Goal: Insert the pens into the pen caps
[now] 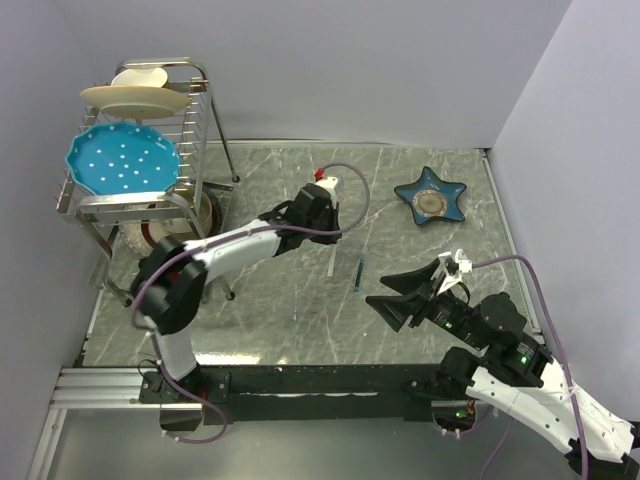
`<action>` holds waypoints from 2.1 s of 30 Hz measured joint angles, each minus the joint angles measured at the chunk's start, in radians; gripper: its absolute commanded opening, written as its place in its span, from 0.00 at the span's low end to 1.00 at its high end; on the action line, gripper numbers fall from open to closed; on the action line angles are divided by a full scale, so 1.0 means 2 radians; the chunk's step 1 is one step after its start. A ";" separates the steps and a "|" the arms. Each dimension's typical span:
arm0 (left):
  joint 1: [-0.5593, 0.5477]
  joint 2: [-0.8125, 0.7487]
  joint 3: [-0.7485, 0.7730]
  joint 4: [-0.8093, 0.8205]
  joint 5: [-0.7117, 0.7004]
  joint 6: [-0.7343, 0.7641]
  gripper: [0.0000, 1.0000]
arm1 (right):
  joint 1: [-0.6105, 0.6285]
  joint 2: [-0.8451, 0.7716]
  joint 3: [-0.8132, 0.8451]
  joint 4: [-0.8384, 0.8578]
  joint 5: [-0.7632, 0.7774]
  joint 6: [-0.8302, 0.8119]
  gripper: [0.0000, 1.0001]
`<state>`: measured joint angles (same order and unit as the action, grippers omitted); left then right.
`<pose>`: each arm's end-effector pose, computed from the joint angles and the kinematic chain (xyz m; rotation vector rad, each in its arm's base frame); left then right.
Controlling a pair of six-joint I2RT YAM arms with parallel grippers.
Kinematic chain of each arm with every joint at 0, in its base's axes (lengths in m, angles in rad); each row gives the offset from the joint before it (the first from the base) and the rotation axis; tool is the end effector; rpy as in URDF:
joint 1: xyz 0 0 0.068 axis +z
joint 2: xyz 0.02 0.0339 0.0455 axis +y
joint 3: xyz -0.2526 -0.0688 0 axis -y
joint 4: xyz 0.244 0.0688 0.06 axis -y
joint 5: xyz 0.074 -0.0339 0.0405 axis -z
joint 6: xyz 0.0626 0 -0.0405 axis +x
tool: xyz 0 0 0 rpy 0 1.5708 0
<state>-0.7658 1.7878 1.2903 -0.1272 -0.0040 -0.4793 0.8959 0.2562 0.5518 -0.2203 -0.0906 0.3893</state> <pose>0.3089 -0.2966 0.2166 0.3236 2.2596 -0.6775 0.0753 0.1031 0.3162 -0.4754 1.5254 1.0891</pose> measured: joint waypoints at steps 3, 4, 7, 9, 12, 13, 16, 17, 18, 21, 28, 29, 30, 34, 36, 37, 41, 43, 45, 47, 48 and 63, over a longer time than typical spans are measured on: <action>0.004 0.049 0.031 -0.018 0.000 0.007 0.03 | 0.000 0.000 0.002 -0.011 0.003 0.001 0.75; 0.006 0.064 0.040 -0.022 0.000 0.007 0.05 | 0.000 0.000 0.002 -0.016 0.007 0.001 0.75; 0.010 0.086 0.048 -0.030 0.002 0.007 0.11 | 0.000 -0.006 0.002 -0.036 0.017 0.002 0.75; 0.014 0.089 0.048 -0.036 0.003 0.006 0.23 | 0.000 -0.017 0.002 -0.047 0.025 0.003 0.75; 0.021 0.089 0.048 -0.037 0.014 0.003 0.32 | 0.000 -0.026 0.010 -0.064 0.043 0.003 0.74; 0.024 0.089 0.047 -0.036 0.017 0.001 0.37 | 0.000 -0.024 0.019 -0.076 0.052 0.003 0.74; 0.031 0.088 0.035 -0.026 0.021 -0.003 0.43 | 0.000 -0.016 0.047 -0.112 0.090 0.012 0.74; 0.033 0.088 0.029 -0.023 0.023 -0.005 0.44 | 0.000 -0.014 0.056 -0.123 0.105 0.019 0.74; 0.037 0.086 0.021 -0.021 0.026 -0.007 0.45 | 0.000 -0.013 0.063 -0.133 0.117 0.025 0.74; 0.045 0.076 0.010 -0.029 0.031 -0.010 0.71 | 0.000 -0.011 0.068 -0.146 0.134 0.038 0.75; 0.050 -0.072 -0.050 -0.017 0.060 -0.011 0.99 | -0.004 0.111 0.109 -0.227 0.241 0.094 0.75; 0.050 -0.105 -0.064 -0.015 0.064 -0.011 0.99 | -0.009 0.140 0.120 -0.237 0.256 0.104 0.75; 0.049 -0.138 -0.076 -0.014 0.069 -0.011 0.99 | -0.016 0.170 0.131 -0.246 0.269 0.114 0.76; 0.049 -0.222 -0.094 -0.015 0.080 0.000 1.00 | -0.086 0.276 0.171 -0.269 0.290 0.127 0.76; 0.049 -0.239 -0.094 -0.024 0.078 0.005 1.00 | -0.144 0.323 0.180 -0.274 0.290 0.129 0.75; 0.049 -0.245 -0.094 -0.032 0.076 0.006 1.00 | -0.174 0.340 0.181 -0.276 0.289 0.131 0.75; 0.049 -0.253 -0.107 -0.060 0.070 0.006 0.99 | -0.294 0.385 0.180 -0.273 0.267 0.131 0.73; 0.049 -0.255 -0.116 -0.079 0.070 0.011 0.99 | -0.338 0.399 0.175 -0.266 0.254 0.123 0.73; 0.049 -0.255 -0.117 -0.101 0.076 0.023 0.99 | -0.361 0.410 0.172 -0.263 0.243 0.109 0.75; 0.049 -0.257 -0.119 -0.115 0.087 0.033 0.99 | -0.374 0.425 0.172 -0.257 0.233 0.091 0.75; 0.049 -0.261 -0.123 -0.116 0.090 0.036 0.99 | -0.381 0.435 0.172 -0.253 0.228 0.080 0.74; 0.048 -0.378 -0.194 -0.064 0.167 0.023 0.99 | -0.509 0.626 0.200 -0.208 0.113 -0.080 0.62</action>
<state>-0.6693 1.0325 0.9020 -0.2558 0.3294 -0.4332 -0.1223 1.5078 0.9512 -0.6353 0.1356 0.2302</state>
